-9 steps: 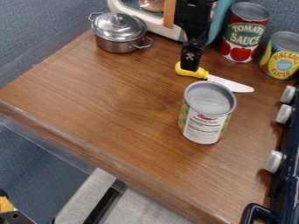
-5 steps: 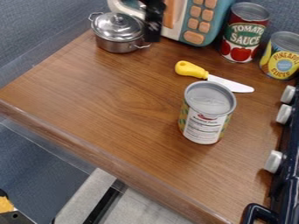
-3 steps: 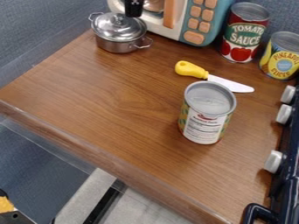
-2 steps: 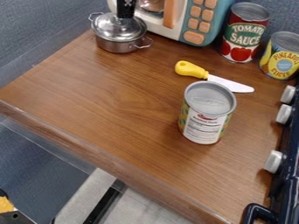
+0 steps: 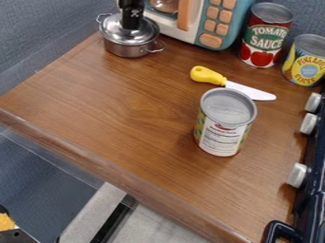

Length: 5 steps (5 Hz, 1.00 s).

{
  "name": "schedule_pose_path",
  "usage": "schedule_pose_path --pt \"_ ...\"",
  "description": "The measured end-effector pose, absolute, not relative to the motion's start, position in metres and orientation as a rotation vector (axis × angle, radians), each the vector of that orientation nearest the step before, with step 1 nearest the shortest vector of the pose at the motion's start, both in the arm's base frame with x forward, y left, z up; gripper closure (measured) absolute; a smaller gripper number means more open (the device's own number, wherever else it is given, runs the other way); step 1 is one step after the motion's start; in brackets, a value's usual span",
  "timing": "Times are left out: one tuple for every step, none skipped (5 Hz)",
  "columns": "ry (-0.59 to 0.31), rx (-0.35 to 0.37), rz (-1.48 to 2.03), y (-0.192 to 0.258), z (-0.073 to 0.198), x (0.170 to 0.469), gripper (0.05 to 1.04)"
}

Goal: Remove the pot cover an put it on the lower left side of the table

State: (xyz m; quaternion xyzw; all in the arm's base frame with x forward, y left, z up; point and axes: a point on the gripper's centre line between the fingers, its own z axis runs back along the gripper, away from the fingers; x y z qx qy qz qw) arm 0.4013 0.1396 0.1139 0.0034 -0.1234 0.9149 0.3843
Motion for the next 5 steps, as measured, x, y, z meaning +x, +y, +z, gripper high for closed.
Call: schedule_pose_path --pt "-0.302 0.033 2.329 0.140 0.103 0.403 0.397" --pt "-0.314 0.022 2.338 0.141 0.104 0.405 0.685" --pt "-0.291 0.033 2.342 0.139 0.103 0.403 0.801" --pt "-0.274 0.028 2.343 0.137 0.104 0.402 0.802" --pt "-0.247 -0.017 2.350 0.130 0.120 0.399 0.802"
